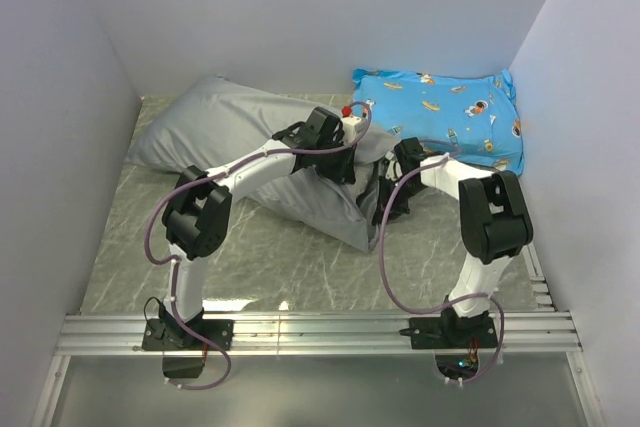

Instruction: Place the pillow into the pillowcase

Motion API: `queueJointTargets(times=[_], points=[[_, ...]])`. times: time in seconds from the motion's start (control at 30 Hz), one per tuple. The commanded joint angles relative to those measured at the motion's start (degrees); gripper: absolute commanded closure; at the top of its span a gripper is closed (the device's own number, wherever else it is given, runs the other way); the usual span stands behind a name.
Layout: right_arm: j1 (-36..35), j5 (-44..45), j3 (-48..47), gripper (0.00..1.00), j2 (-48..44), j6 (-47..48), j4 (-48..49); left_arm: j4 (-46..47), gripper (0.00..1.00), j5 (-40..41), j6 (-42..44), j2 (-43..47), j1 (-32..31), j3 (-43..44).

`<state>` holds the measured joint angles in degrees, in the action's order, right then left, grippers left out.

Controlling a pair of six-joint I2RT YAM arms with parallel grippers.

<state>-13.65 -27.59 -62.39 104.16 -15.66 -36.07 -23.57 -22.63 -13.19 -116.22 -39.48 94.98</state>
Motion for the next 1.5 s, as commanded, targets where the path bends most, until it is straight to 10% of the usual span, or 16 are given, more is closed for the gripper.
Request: queueJointTargets(times=[0.0, 0.3, 0.53, 0.7, 0.9, 1.17, 1.47], points=[[1.6, -5.9, -4.0, 1.00, -4.9, 2.6, -0.7, 0.2, 1.00, -1.1, -1.0, -3.2, -0.2, -0.6], [5.5, -42.7, -1.5, 1.00, -26.5, 5.5, -0.7, 2.4, 1.00, 4.4, -3.5, -8.0, 0.3, -1.8], [5.7, -43.9, 6.6, 1.00, -30.0, -15.8, 23.6, 13.4, 0.97, -10.5, -9.9, -5.3, 1.3, -5.3], [11.8, -33.8, 1.1, 1.00, -22.9, -11.8, 19.8, 28.7, 0.48, -25.6, -15.8, 12.7, 1.6, -16.4], [16.5, -33.8, -3.3, 1.00, -20.3, -13.8, 19.6, 7.5, 0.23, -28.1, -7.1, 23.3, 7.6, -8.2], [18.5, -32.4, -8.2, 1.00, -20.7, -8.7, 12.1, -11.7, 0.07, -13.9, 9.4, 31.9, 36.9, -8.7], [21.1, -31.3, -14.7, 1.00, -16.2, -3.4, 3.1, -23.9, 0.01, -5.8, 43.3, 16.2, 65.2, -3.2]])
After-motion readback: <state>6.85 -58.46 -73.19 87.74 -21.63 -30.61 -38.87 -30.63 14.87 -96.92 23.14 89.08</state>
